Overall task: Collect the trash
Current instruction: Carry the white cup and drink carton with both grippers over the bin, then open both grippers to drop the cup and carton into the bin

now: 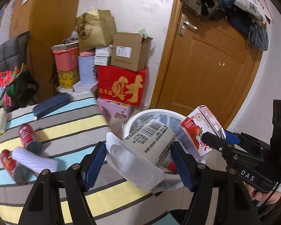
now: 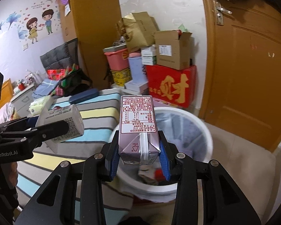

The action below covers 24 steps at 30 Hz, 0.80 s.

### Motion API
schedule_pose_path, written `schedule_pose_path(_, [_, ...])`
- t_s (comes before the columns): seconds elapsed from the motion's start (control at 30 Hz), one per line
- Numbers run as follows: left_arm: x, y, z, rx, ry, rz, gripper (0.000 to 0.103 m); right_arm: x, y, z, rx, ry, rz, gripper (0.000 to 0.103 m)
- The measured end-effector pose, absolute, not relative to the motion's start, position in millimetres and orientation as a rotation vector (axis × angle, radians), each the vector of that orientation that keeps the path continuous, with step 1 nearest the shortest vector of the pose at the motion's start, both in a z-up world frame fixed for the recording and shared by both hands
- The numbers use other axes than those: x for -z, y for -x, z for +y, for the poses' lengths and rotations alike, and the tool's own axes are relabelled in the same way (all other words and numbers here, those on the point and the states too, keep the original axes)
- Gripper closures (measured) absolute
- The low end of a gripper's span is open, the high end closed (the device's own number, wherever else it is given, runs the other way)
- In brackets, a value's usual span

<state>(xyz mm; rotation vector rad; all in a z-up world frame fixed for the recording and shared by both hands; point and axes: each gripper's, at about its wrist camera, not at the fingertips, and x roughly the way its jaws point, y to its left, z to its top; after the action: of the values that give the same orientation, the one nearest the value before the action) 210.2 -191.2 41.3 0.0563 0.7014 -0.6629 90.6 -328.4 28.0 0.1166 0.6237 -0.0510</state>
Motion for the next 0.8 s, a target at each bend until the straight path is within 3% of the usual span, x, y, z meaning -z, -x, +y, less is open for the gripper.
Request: schedule_pose_path(0.8, [13.5,-253.1,-279.7,0.712,-0.128,0.837,0.031,21.3,-126.7,-384.7,0.131,-0.136,0.825,0.064])
